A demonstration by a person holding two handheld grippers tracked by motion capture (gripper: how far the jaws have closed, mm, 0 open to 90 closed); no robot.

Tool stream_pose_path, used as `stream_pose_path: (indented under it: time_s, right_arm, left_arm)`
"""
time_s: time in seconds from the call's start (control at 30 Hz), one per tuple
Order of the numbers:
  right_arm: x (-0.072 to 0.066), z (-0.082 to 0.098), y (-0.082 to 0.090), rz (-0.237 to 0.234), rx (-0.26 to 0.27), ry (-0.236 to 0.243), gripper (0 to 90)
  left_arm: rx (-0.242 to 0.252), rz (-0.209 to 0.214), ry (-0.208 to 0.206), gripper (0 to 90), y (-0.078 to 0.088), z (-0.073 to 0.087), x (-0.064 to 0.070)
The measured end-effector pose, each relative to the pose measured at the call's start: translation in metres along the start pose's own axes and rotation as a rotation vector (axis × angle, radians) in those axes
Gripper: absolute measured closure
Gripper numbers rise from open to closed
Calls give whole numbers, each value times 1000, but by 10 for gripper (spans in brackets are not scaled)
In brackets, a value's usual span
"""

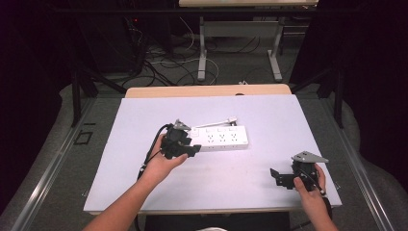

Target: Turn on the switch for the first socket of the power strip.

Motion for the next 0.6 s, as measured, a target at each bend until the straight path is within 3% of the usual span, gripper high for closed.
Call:
stream_pose_path:
  time_s: [0.6]
  right_arm:
    - [1,0,0,-8,-1,-1,0]
  left_arm:
    - [-19,8,57,652,-15,-25,3]
Point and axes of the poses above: each handheld gripper's, and its own axes: y roughly backward along the jaws, z roughly out of its underside, x roughly to its right, the point moved 1 cm from there along -y, roughly forward along the jaws, and after that the axes turned 2 degrees about -z, right-handed, at the moved point
